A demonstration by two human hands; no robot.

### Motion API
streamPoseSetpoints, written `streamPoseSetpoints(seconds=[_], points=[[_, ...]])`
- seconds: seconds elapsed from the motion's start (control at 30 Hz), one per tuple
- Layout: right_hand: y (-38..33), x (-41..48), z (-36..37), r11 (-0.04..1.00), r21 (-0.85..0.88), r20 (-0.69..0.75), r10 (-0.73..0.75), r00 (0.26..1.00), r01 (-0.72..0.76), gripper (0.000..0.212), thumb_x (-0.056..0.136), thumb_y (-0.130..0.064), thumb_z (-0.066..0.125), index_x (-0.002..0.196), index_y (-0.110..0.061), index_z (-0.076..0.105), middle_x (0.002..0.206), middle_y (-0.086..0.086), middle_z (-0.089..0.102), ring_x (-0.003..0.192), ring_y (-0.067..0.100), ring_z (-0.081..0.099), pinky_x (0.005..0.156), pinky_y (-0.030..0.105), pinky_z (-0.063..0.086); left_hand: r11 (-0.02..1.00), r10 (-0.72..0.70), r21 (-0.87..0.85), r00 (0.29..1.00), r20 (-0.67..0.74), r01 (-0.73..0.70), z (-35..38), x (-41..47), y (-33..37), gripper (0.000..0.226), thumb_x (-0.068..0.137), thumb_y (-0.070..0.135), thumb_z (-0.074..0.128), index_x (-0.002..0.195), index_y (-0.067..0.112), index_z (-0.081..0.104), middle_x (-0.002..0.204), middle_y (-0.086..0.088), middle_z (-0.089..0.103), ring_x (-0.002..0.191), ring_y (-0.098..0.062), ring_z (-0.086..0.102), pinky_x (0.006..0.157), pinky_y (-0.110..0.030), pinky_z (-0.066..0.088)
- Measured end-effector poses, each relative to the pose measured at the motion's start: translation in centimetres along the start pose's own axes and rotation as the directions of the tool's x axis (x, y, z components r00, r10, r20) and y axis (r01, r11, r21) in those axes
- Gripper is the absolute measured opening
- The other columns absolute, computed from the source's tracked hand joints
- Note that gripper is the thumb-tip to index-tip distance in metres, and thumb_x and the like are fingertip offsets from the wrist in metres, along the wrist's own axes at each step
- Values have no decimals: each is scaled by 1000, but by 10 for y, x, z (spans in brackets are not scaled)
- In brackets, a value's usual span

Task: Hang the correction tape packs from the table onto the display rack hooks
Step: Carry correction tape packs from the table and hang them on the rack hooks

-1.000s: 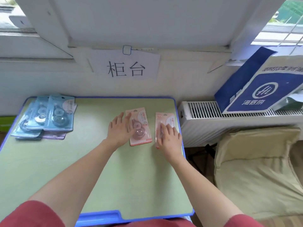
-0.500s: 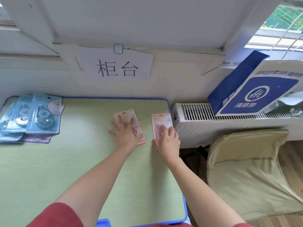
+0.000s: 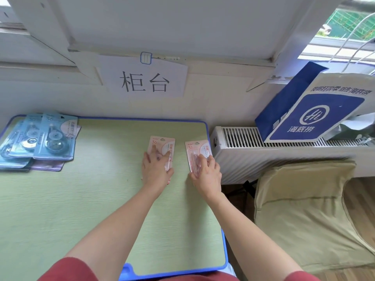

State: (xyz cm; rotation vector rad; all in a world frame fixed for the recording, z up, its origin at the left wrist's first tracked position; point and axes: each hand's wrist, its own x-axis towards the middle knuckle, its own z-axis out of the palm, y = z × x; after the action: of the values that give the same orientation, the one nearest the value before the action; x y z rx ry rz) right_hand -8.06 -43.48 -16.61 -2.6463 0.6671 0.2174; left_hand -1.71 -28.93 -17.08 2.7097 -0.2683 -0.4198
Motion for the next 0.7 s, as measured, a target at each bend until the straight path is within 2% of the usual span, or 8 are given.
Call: streamPoseSetpoints(seconds=[0.23, 0.4, 0.53, 0.7], points=[[-4, -25, 2, 1000, 9, -39, 13, 999, -13, 69, 87, -34, 59, 146, -19, 27, 149, 12, 25, 128, 33, 31, 102, 43, 33, 997, 75, -16, 997, 10, -75, -13, -19, -25, 71, 85, 33, 62, 148, 32, 30, 160, -9, 3, 141, -37, 13, 115, -42, 18], [-10, -56, 1, 998, 9, -62, 70, 996, -70, 68, 88, -36, 56, 147, -20, 26, 144, 7, 30, 121, 31, 37, 95, 40, 37, 990, 139, -3, 990, -29, -140, -29, -38, -43, 72, 85, 32, 60, 149, 31, 26, 159, -8, 7, 137, -33, 20, 113, -37, 22], [-19, -97, 7, 991, 47, -117, 127, 985, -123, 62, 87, -36, 56, 142, -20, 33, 139, 5, 36, 118, 30, 40, 92, 40, 41, 977, 212, 7, 976, -45, -212, -40, -65, -59, 73, 86, 29, 60, 150, 29, 26, 157, -7, 12, 131, -30, 28, 109, -36, 26], [-27, -168, 19, 975, 95, -180, 213, 960, -199, 59, 87, -38, 58, 138, -16, 38, 136, 8, 39, 117, 32, 41, 91, 41, 42, 955, 287, 77, 958, -21, -285, -44, -116, -87, 71, 84, 31, 61, 149, 28, 30, 156, -11, 18, 129, -34, 32, 110, -36, 26]])
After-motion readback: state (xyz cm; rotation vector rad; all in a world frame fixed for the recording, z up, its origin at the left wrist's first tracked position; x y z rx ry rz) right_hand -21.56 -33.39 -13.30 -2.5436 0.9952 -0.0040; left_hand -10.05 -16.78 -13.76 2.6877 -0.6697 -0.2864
